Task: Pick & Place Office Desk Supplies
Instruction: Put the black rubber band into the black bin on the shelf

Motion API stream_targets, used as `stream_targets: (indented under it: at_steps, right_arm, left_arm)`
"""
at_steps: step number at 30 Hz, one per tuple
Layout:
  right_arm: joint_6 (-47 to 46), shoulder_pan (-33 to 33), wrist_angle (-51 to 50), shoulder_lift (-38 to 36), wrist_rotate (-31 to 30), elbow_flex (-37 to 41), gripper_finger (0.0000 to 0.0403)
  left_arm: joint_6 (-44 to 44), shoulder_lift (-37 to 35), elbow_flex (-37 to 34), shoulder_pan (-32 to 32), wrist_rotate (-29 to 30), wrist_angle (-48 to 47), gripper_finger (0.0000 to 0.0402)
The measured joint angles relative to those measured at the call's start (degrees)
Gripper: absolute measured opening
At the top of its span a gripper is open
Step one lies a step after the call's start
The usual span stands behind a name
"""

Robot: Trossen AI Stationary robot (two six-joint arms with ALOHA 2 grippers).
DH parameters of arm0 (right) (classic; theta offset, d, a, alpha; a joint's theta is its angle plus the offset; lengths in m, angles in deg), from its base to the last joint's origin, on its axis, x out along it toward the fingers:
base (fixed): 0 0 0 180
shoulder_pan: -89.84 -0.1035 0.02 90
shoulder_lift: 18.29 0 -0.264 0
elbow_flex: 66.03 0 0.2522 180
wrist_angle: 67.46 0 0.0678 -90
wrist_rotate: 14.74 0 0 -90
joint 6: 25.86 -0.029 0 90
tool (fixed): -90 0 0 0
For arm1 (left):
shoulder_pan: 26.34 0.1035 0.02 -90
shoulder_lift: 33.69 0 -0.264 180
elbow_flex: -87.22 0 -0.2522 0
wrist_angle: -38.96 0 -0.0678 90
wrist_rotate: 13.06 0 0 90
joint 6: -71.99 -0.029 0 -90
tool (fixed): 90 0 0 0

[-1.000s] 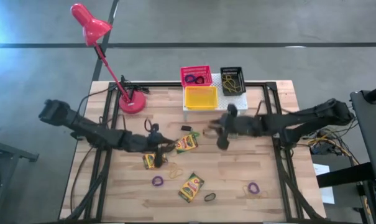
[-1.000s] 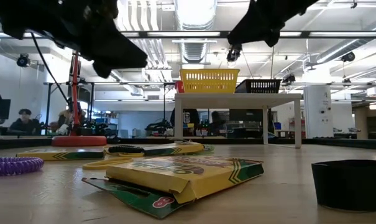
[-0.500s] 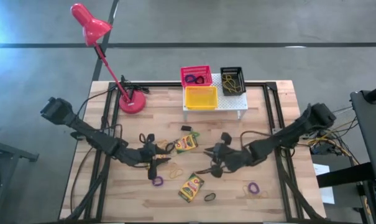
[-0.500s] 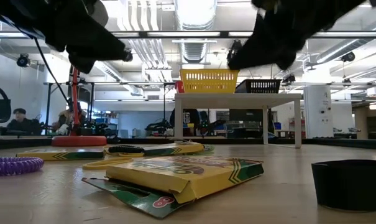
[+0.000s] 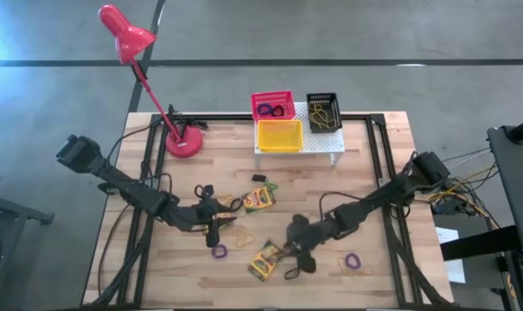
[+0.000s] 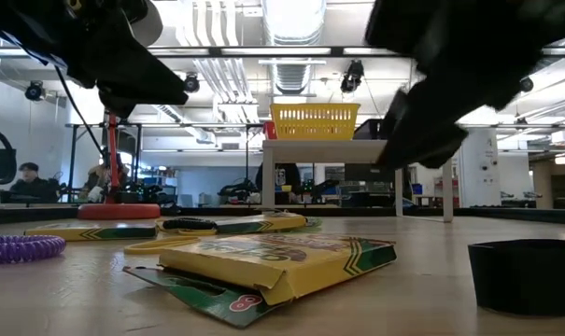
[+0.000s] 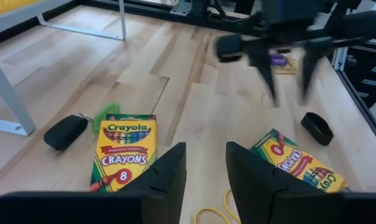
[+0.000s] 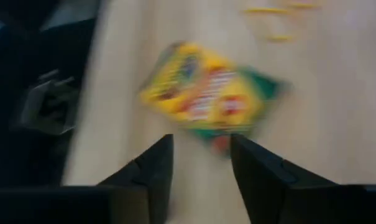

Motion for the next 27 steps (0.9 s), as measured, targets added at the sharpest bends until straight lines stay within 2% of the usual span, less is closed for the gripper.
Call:
stream_targets:
  at_steps: [6,11,16,20,27]
  right_arm:
    - [8.23,-5.91,3.14,1.94,0.67,-0.02,0.0184]
    - [8.47,-8.14,3.55,5.06,-2.59,0.0,0.018]
    - [8.75,-9.45,3.99,8.62,-2.94,0.01,0.0166]
    - [8.62,-10.15,4.06,9.82,-5.67,-0.02,0.0132]
    - [7.34,-9.78,2.48,7.29,-8.98,0.0,0.0022]
  left_arm:
    - [0.04,0.0,0.0,0.08,1.31,0.29,0.0119]
    - [0.71,0.01,0.0,0.1,1.4,0.59,0.0119]
    - [2.81,0.0,0.0,0.1,1.4,0.59,0.0119]
    - [3.3,0.01,0.0,0.1,1.4,0.58,0.0119]
    - [3.28,0.02,0.0,0.1,1.4,0.59,0.0119]
